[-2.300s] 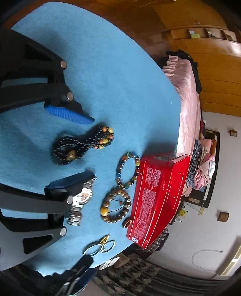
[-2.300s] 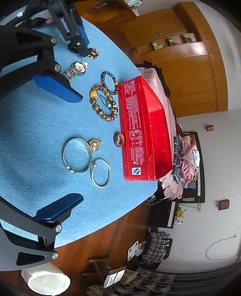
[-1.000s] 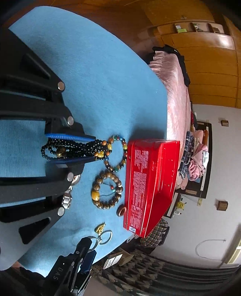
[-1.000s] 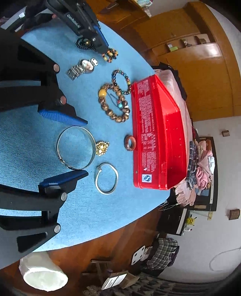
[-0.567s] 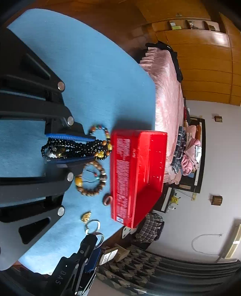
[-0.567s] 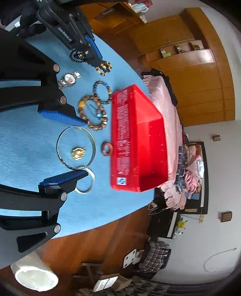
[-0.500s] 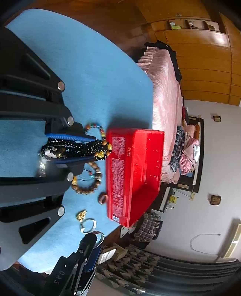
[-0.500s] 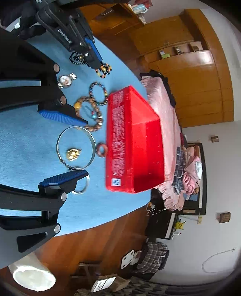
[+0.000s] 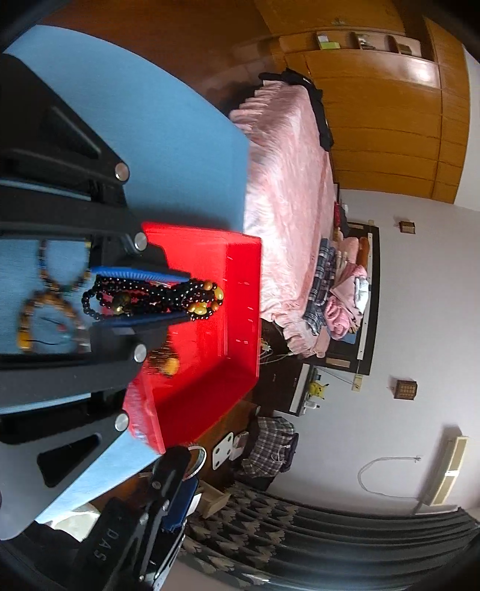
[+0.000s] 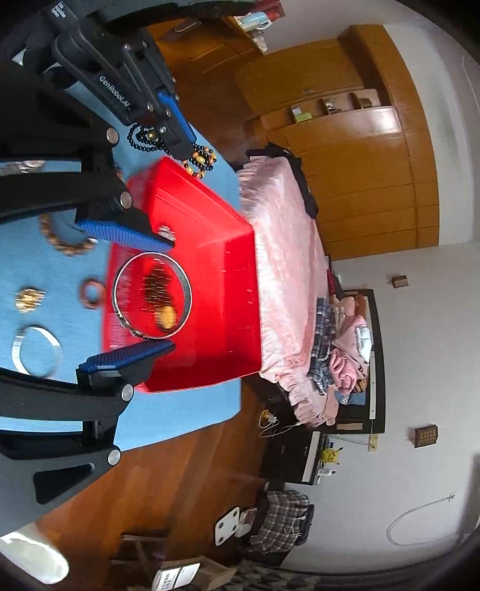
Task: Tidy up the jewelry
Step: 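Carry both pieces into the red tin box and open both grippers, then withdraw both tools from the red tin box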
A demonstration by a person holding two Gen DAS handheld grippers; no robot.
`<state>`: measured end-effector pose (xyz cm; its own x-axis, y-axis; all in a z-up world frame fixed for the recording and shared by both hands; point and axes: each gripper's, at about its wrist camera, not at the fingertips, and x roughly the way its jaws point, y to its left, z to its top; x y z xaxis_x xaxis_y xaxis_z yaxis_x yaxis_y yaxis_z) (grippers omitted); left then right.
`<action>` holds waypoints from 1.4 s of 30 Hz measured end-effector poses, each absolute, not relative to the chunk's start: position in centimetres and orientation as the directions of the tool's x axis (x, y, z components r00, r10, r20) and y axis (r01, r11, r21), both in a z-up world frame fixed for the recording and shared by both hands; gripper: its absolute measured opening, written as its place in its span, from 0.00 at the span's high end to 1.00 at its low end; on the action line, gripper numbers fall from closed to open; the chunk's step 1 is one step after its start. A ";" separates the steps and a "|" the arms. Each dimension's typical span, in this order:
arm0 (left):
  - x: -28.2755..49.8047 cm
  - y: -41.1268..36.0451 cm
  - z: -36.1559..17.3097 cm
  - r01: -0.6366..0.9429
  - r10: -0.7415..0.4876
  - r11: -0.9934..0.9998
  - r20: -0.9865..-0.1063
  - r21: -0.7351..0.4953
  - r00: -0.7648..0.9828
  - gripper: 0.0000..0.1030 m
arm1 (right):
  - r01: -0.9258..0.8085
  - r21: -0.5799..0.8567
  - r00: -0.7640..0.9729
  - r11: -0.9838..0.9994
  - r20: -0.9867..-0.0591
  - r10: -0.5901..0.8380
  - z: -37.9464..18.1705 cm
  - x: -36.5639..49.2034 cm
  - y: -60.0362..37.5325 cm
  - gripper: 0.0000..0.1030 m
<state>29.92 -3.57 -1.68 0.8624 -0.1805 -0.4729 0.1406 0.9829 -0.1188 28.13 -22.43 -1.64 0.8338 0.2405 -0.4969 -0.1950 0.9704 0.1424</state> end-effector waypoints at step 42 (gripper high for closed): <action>26.2 -2.2 -3.0 0.079 -0.116 0.993 -0.545 -0.091 0.830 0.25 | -0.101 0.128 0.858 0.987 -0.490 0.152 -4.7 24.0 -24.2 0.13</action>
<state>26.19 -2.20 -3.04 0.8303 -0.1162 -0.5451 0.0791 0.9927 -0.0910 24.02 -24.17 -4.71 0.8583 0.1517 -0.4902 -0.1012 0.9866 0.1282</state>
